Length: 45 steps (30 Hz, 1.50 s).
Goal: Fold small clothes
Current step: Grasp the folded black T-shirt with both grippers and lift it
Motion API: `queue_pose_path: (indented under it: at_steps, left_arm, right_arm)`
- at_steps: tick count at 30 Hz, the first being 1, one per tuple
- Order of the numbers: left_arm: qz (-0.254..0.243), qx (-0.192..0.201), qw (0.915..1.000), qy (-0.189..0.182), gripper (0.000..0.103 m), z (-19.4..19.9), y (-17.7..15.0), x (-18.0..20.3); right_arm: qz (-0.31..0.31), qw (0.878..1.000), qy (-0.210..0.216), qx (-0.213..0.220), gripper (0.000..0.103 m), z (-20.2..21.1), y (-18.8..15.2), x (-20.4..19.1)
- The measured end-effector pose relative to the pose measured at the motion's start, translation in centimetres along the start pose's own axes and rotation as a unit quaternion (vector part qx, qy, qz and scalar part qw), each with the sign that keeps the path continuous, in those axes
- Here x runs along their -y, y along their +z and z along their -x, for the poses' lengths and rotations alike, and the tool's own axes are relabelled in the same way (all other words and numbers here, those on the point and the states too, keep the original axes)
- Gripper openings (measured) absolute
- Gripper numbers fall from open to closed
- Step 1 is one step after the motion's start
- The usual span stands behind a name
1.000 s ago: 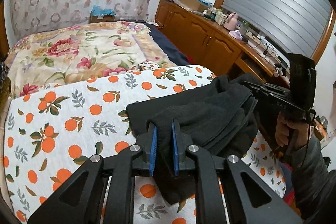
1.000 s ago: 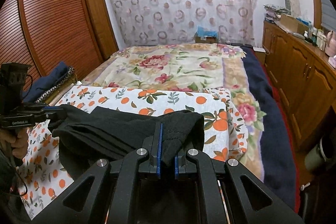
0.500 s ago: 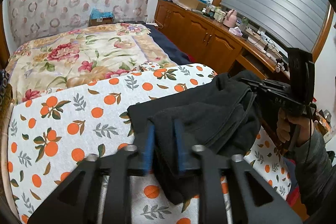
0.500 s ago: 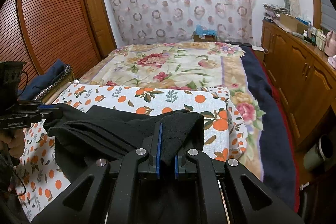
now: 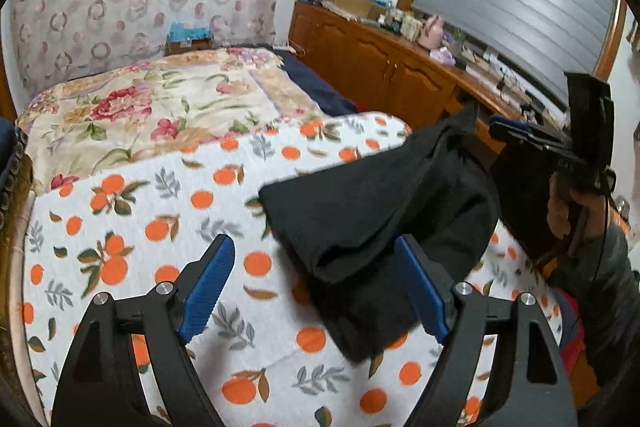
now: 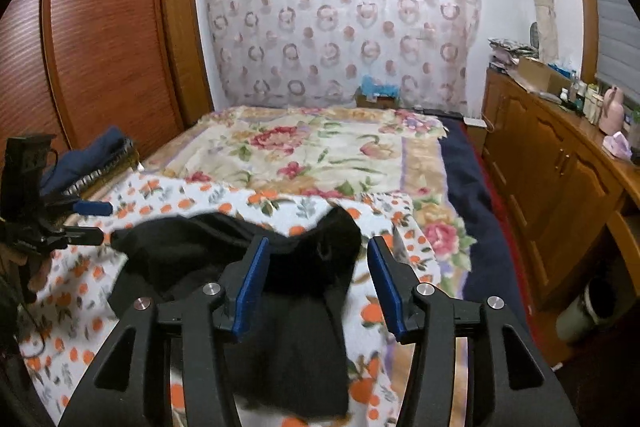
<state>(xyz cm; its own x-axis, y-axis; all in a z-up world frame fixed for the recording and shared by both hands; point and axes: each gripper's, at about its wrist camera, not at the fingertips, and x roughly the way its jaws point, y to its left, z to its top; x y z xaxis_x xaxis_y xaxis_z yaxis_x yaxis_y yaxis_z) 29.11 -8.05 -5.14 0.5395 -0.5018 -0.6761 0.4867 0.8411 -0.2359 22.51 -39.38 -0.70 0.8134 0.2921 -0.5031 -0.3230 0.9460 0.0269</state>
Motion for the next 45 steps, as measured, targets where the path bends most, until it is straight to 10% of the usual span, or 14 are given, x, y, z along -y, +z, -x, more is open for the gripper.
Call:
queue_pose_path:
  at_steps: [12, 16, 23, 31, 39, 45]
  left_arm:
    - [-0.008, -0.036, 0.9986, 0.038, 0.083, -4.2, 1.5, -0.1]
    - [0.004, -0.024, 0.9967, 0.077, 0.083, -5.2, 3.0, -1.5]
    - [0.024, -0.026, 0.9935, 0.108, 0.083, -5.8, 2.7, -3.2]
    - [0.051, -0.055, 0.9967, 0.032, 0.071, -7.4, 2.2, -2.7]
    - [0.042, -0.053, 0.9977, -0.001, 0.025, -7.6, 2.3, -1.3]
    - [0.041, -0.053, 0.9978, 0.0, 0.022, -7.3, 2.5, -1.1]
  right_arm:
    - [-0.002, 0.997, 0.055, -0.056, 0.052, -6.0, 2.0, 1.7]
    - [-0.013, 0.996, 0.076, -0.043, 0.011, -6.5, 2.5, 3.0]
    - [-0.057, 0.997, 0.03, -0.048, 0.01, -5.9, 1.4, 5.2]
    - [-0.032, 0.998, 0.022, -0.044, 0.059, -4.8, 1.3, 3.4]
    - [-0.05, 0.993, 0.036, -0.101, 0.067, -8.0, 0.3, 4.1]
    - [-0.079, 0.988, 0.072, -0.11, 0.067, -9.3, 0.7, 4.9]
